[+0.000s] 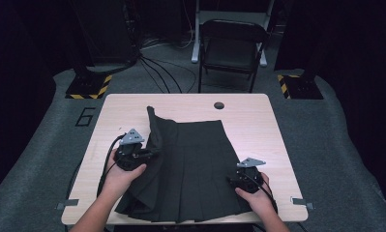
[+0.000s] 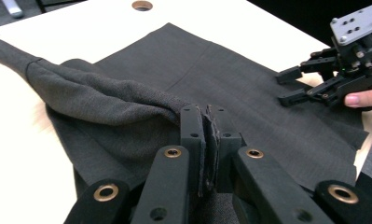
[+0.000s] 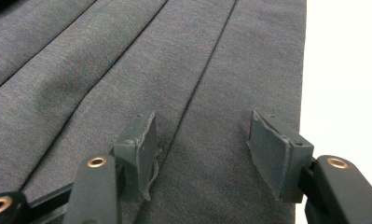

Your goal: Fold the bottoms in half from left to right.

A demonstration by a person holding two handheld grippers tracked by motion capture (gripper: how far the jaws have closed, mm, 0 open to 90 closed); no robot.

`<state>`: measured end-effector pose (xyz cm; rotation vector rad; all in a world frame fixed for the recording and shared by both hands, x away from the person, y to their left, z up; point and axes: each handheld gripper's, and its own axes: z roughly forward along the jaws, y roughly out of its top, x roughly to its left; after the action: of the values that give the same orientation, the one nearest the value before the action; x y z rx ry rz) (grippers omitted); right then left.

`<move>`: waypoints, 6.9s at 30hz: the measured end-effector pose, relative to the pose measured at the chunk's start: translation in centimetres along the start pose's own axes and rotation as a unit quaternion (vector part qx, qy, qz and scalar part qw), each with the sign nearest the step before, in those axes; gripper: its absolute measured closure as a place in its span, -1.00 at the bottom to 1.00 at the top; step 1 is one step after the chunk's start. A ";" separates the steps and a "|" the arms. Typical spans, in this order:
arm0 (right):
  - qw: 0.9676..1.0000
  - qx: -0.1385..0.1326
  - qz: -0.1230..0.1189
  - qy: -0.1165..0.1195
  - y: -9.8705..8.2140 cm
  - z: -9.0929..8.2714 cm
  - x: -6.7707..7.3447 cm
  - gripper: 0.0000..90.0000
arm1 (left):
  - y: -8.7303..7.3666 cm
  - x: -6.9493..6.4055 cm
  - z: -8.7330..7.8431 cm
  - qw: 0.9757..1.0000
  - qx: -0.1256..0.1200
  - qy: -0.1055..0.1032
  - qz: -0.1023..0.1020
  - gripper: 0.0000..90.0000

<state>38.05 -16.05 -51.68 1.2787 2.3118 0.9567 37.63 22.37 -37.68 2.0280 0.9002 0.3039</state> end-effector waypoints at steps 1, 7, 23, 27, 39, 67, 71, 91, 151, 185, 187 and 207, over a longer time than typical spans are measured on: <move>1.000 0.000 0.000 0.000 0.0 0.0 0.0 -0.08 | 0.1 -0.1 0.2 1.000 0.000 -0.001 0.002 0.91; 1.000 0.000 0.000 0.001 0.0 0.0 0.0 -0.08 | 0.7 -1.1 1.0 1.000 -0.001 -0.011 0.012 0.91; 1.000 0.000 -0.001 0.001 0.0 0.0 0.0 -0.08 | 2.4 -3.3 2.8 0.999 0.000 -0.035 0.033 0.91; 1.000 -0.005 -0.002 0.001 0.0 0.1 -0.1 -0.08 | 2.6 -3.9 3.5 0.998 0.000 -0.044 0.037 0.91; 1.000 -0.002 -0.003 0.001 0.0 0.0 -0.1 -0.08 | 3.0 -6.1 5.9 0.996 0.009 -0.073 0.048 0.91; 1.000 -0.001 0.001 0.003 0.0 0.0 0.0 -0.09 | 1.2 -8.4 12.4 0.992 0.050 -0.111 0.041 0.91; 1.000 0.000 0.000 0.003 0.0 0.0 0.0 -0.09 | 0.7 -8.5 12.7 0.991 0.058 -0.111 0.044 0.90; 1.000 -0.002 0.001 0.002 0.0 0.0 0.0 -0.09 | 0.3 -6.5 8.2 0.996 0.014 -0.082 0.027 0.19; 0.997 -0.065 -0.013 0.030 4.1 -3.5 3.8 -0.08 | -2.7 -10.3 8.2 0.988 0.024 -0.148 0.045 0.22; 0.995 0.008 -0.045 0.088 0.2 -4.0 9.0 0.58 | -4.0 -4.0 5.7 0.999 -0.004 -0.046 0.001 0.14; 0.995 0.006 -0.051 0.089 0.3 -4.1 8.9 0.70 | -4.1 -3.9 5.6 0.999 -0.005 -0.045 -0.006 0.14; 0.996 0.025 -0.048 0.068 1.0 -6.5 4.8 0.93 | -2.5 -2.2 5.5 1.000 -0.005 -0.021 -0.006 0.14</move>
<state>32.33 -14.24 -46.16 1.1421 2.4914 0.9875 37.72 18.28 -42.70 2.0119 0.8829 0.2565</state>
